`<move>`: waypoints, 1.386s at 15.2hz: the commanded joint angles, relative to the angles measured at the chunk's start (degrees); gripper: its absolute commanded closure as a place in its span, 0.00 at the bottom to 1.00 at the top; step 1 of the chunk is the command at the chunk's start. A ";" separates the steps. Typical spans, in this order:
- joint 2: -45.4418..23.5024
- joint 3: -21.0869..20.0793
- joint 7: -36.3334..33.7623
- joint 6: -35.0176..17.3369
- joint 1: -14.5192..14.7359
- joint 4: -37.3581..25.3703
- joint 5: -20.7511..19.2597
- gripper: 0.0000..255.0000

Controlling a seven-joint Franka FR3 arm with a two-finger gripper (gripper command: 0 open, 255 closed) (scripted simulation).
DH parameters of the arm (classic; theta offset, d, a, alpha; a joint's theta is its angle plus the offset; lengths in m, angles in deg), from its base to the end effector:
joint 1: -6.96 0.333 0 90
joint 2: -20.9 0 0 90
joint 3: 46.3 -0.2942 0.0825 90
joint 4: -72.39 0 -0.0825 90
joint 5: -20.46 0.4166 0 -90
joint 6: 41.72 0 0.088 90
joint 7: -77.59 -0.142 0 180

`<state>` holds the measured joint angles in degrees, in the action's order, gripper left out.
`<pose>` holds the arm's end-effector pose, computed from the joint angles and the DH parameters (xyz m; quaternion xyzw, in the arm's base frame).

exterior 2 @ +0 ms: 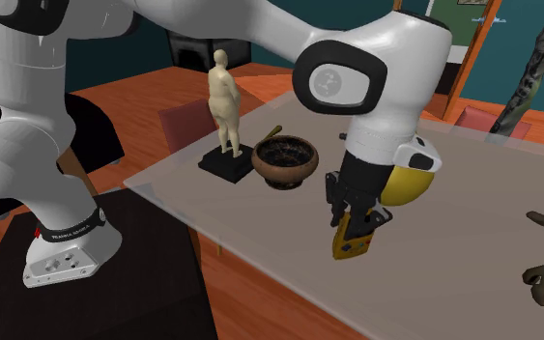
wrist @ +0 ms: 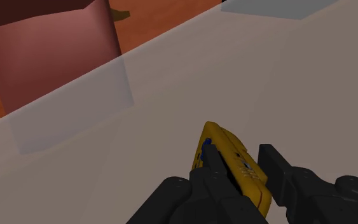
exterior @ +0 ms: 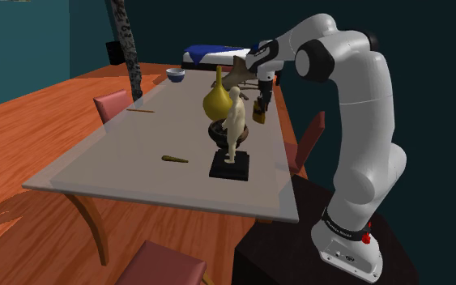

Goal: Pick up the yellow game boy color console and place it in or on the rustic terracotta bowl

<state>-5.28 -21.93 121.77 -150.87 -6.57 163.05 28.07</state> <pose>0.5610 -0.3887 0.3166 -0.9975 -0.0451 0.0548 0.0070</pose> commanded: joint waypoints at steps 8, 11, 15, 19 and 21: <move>1.63 0.41 -0.29 5.80 -0.02 -4.30 -0.75 1.00; 1.99 0.52 -0.35 7.94 -0.10 -6.11 -0.93 1.00; 2.29 0.65 -0.38 10.87 -0.27 -8.79 -1.09 1.00; 2.34 0.75 -0.37 13.92 -0.53 -11.82 -1.15 1.00; 2.27 0.79 -0.35 15.50 -0.70 -13.48 -1.14 1.00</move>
<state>-2.76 -21.14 121.41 -136.30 -7.13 150.74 26.85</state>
